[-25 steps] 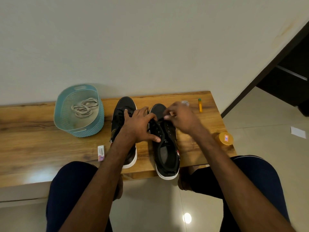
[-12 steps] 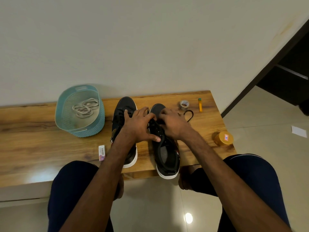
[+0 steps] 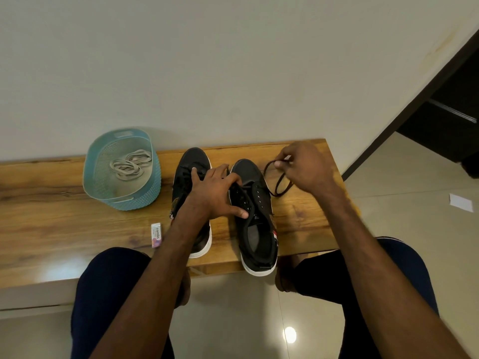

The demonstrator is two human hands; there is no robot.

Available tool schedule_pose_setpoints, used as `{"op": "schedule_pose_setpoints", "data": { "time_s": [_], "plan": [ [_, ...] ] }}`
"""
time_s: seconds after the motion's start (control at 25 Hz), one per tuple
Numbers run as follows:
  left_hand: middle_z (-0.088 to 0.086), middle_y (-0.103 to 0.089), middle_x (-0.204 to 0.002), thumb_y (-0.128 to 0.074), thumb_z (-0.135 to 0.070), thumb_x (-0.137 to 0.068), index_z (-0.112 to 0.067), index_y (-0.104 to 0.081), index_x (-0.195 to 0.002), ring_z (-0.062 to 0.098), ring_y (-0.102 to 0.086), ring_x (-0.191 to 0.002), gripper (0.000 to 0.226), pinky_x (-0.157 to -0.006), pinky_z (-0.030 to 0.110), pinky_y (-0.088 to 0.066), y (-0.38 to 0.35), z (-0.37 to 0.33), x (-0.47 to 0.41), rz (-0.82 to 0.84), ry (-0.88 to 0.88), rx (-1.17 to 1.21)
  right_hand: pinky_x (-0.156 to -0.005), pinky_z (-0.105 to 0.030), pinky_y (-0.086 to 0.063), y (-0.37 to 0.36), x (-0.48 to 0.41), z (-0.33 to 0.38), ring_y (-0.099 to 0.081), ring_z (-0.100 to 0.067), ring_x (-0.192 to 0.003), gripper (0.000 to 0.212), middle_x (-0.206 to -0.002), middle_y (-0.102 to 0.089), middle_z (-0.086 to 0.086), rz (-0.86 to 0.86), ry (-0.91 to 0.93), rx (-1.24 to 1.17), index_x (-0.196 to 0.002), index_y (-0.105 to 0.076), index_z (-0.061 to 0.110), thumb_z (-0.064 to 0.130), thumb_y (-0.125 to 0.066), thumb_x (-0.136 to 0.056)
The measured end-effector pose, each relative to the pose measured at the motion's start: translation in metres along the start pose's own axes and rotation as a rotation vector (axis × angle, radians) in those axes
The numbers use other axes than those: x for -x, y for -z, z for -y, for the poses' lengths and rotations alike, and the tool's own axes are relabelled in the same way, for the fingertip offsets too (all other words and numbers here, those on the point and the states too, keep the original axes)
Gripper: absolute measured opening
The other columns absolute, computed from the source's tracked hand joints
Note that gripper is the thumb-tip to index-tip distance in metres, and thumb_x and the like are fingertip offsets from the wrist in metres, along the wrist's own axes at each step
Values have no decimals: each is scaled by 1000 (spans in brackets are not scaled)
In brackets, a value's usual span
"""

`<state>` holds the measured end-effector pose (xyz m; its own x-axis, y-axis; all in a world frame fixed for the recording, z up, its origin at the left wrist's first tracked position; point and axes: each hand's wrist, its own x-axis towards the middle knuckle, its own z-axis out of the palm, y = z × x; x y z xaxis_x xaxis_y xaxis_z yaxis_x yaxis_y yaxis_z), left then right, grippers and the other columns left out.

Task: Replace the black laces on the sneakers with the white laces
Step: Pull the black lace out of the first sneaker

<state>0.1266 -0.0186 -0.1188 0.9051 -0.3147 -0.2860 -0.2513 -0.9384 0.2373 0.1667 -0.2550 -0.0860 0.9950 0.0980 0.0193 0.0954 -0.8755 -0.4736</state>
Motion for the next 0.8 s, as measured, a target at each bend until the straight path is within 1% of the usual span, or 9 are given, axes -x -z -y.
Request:
{"op": "schedule_pose_setpoints", "data": {
  "time_s": [0.12, 0.2, 0.28, 0.4, 0.48, 0.56, 0.68, 0.76, 0.8],
  "plan": [
    [2, -38, -152, -46, -77, -82, -28, -55, -123, 24, -32, -142, 65, -112, 69, -1, 1, -8, -4, -81, 3, 63, -84, -41, -55, -14, 2, 5, -65, -21, -97, 19, -106, -72, -1, 11, -85, 112, -109, -72, 21, 30, -64, -94],
    [-1, -52, -138, -41, -60, -96, -24, -56, -120, 20, -44, -132, 46, -115, 67, -8, -1, -20, -10, -155, 2, 48, -88, -39, -51, -20, 3, 5, -60, -26, -110, 31, -121, -66, -5, 23, -115, 179, -125, -65, 21, 28, -63, -96],
    [-1, -48, -143, -42, -39, -100, -22, -53, -129, 19, -41, -135, 36, -117, 63, -12, -7, -31, -16, -154, 10, 46, -93, -42, -48, -25, 2, 6, -51, -29, -122, 43, -133, -56, -6, 60, -52, 183, -137, -55, 23, 20, -61, -95],
    [1, -43, -147, -44, -32, -98, -19, -58, -124, 19, -37, -137, 33, -115, 59, -20, -17, -38, -23, -160, 33, 70, -93, -43, -50, -38, 1, 10, -52, -29, -117, 45, -126, -55, -8, 229, 69, 143, -132, -61, 27, 5, -54, -94],
    [1, -42, -148, -47, -34, -97, -19, -62, -116, 20, -37, -136, 29, -113, 58, -25, -21, -39, -25, -166, 39, 32, -90, -32, -47, -43, 2, 12, -53, -26, -114, 47, -124, -56, -8, 333, 112, 136, -130, -64, 24, -1, -50, -93],
    [1, -37, -151, -47, -33, -98, -19, -61, -121, 21, -31, -140, 30, -113, 58, -25, -24, -39, -25, -131, 61, 54, -84, -25, -39, -43, 5, 15, -54, -24, -115, 47, -125, -57, -9, 352, 139, 120, -130, -65, 19, -5, -49, -93],
    [2, -29, -155, -49, -33, -99, -22, -59, -128, 24, -22, -144, 33, -115, 62, -20, -28, -36, -28, -49, 54, 38, -87, -32, -46, -44, 6, 15, -56, -23, -113, 39, -123, -58, -7, 331, 119, 74, -124, -67, 19, -2, -52, -94],
    [1, -41, -145, -54, -33, -98, -22, -63, -118, 22, -34, -137, 25, -112, 55, -30, -29, -36, -28, -133, 60, 132, -79, -35, -49, -47, 5, 13, -59, -23, -108, 33, -118, -62, -5, 315, 107, 83, -117, -69, 20, 1, -55, -94],
    [0, -49, -134, -56, -32, -97, -20, -64, -110, 19, -45, -126, 19, -105, 47, -40, -29, -37, -27, -222, 75, 226, -75, -33, -46, -48, 5, 13, -60, -22, -105, 29, -115, -64, -4, 303, 99, 90, -114, -69, 21, 4, -56, -94]
  ]
}}
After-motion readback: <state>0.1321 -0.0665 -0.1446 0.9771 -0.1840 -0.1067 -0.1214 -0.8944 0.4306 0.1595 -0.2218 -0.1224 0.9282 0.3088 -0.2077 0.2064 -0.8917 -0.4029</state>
